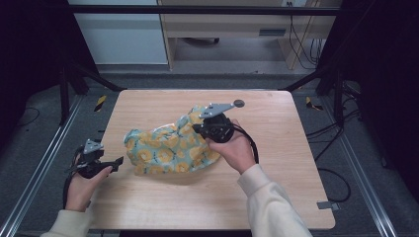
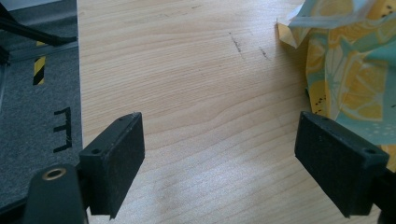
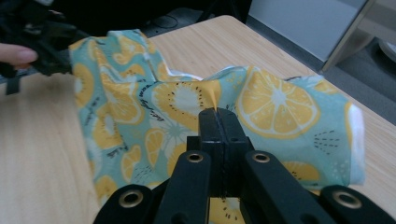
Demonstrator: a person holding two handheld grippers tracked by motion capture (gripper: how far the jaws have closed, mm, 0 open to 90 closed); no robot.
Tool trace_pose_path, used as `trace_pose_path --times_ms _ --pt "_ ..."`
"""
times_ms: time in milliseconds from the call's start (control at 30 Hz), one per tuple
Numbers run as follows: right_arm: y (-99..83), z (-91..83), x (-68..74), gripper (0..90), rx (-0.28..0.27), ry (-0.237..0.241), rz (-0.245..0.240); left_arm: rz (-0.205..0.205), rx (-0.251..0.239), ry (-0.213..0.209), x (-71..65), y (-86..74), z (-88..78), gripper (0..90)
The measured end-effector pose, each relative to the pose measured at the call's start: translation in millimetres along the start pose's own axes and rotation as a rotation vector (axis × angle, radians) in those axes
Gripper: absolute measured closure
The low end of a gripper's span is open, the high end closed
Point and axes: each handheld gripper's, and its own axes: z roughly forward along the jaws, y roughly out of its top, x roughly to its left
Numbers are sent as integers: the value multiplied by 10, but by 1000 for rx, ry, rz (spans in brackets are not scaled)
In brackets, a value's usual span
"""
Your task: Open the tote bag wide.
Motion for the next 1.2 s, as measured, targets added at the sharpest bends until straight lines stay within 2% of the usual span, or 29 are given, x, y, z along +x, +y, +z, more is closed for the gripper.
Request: trace_pose_path --times_ms 233,367,500,533,600,733,867,1033,1100,1200 --pt "-221 -211 288 900 -40 37 -9 -7 -7 -7 -6 2 -22 173" --pt "-403 -272 441 900 -34 58 -9 2 -5 -10 -9 9 -40 192" --pt "-592 -300 532 900 -17 72 6 -1 -12 -12 -14 12 -49 197" --pt "-681 -302 567 900 -12 82 13 4 -11 -13 -13 15 -57 203" --pt "-712 -302 579 900 -8 78 11 1 -14 -14 -13 17 -64 203" --pt "-907 -290 629 900 23 76 26 -10 -18 -14 -19 16 -65 204" --pt "-992 -281 625 900 42 70 43 -2 -18 -18 -30 24 -74 204" --pt "-1118 -233 617 900 100 48 55 1 -12 -22 -45 23 -59 204" --pt "-1154 -218 605 868 114 39 61 0 -11 -23 -42 21 -58 204" --pt "-1128 -233 592 755 116 25 64 -2 -11 -23 -39 19 -57 203"
